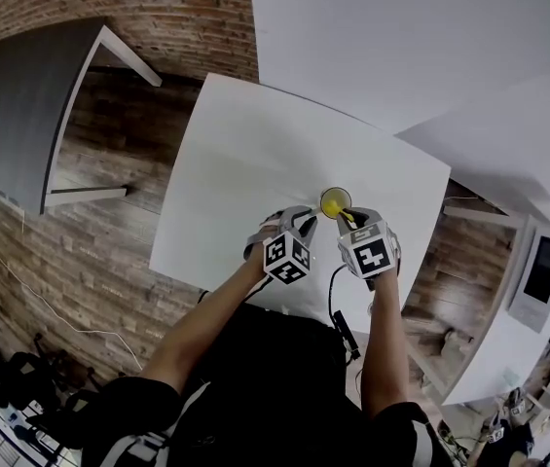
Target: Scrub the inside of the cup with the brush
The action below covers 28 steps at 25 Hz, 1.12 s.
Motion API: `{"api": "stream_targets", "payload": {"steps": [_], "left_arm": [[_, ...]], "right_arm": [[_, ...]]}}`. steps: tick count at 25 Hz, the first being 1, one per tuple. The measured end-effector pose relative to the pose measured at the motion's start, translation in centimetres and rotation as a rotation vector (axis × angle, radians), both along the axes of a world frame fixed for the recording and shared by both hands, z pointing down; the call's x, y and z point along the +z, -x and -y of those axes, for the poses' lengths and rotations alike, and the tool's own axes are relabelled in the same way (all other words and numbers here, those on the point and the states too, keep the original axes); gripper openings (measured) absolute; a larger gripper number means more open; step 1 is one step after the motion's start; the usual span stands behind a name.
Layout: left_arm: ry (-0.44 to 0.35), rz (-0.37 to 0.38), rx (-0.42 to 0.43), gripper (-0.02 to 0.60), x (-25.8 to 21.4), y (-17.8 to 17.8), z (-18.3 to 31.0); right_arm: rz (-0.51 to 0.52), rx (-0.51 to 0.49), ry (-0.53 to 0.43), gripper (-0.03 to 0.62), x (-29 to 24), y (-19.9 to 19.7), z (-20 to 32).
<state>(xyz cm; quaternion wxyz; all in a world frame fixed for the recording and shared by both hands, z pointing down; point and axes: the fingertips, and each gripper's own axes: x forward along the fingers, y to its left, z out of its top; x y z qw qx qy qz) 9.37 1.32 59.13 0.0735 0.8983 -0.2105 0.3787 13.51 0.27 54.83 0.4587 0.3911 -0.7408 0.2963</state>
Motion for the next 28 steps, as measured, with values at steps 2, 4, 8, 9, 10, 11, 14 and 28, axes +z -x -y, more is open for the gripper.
{"api": "stream_targets", "payload": {"steps": [2,4,8,9,10,11,14,28], "left_arm": [[-0.003,-0.007,-0.008,0.071,-0.6,0.5,-0.1],[-0.010,-0.017,-0.017,0.071,-1.4,1.1,-0.1],[-0.028,-0.057,-0.039,0.071,-3.8,2.2,-0.2],[-0.031,-0.071,-0.047,0.071,-4.4,2.4,-0.2],[-0.034,-0.084,-0.055,0.071,-5.0,2.7,-0.3],[-0.038,-0.097,-0.063,0.071,-5.6,3.0,-0.3],[-0.061,-0.136,-0.086,0.060,-7.5,3.6,-0.4],[-0.274,-0.523,-0.231,0.003,-21.6,6.8,-0.2]], "right_arm": [[0.009,0.028,-0.027,0.031,-0.7,-0.1,-0.1],[0.014,0.051,-0.063,0.031,-1.8,-0.2,-0.3],[0.025,0.092,-0.168,0.031,-4.6,-0.6,-0.8],[0.029,0.104,-0.194,0.031,-5.2,-0.7,-1.0],[0.029,0.115,-0.220,0.031,-5.9,-0.7,-1.1],[0.027,0.125,-0.247,0.031,-6.6,-0.8,-1.3],[0.045,0.171,-0.352,0.031,-9.1,-1.1,-1.6],[0.244,0.451,-0.765,0.031,-18.1,-0.5,-5.8]]}}
